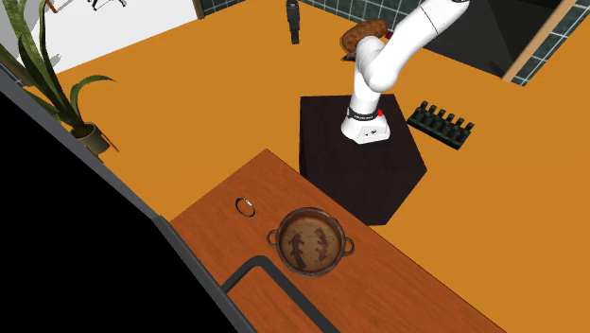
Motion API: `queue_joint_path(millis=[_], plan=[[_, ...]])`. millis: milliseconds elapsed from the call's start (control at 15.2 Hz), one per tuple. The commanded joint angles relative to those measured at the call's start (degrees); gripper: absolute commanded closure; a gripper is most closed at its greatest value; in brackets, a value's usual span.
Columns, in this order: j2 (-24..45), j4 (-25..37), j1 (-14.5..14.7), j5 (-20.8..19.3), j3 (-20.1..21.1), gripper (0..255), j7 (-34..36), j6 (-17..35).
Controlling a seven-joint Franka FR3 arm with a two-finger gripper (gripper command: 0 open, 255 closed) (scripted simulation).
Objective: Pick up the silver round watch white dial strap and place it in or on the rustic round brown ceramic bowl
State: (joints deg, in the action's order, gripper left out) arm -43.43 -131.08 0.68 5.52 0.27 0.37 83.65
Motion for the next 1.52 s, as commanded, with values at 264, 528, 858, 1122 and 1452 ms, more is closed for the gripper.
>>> queue_joint_path(millis=[264, 528, 858, 1122, 1452], plan=[[1.12, -3.50, 0.92, 3.21, 4.76, 0, 5.72, 5.68], [3.77, -5.72, 1.84, 6.13, 9.65, 0, 11.27, 11.72], [9.21, -6.59, 2.68, 8.88, 15.88, 0, 18.17, 19.61], [15.17, -5.74, 2.86, 9.85, 20.89, 0, 23.89, 25.98], [24.45, -2.81, 2.40, 8.59, 27.01, 0, 31.86, 33.62]])
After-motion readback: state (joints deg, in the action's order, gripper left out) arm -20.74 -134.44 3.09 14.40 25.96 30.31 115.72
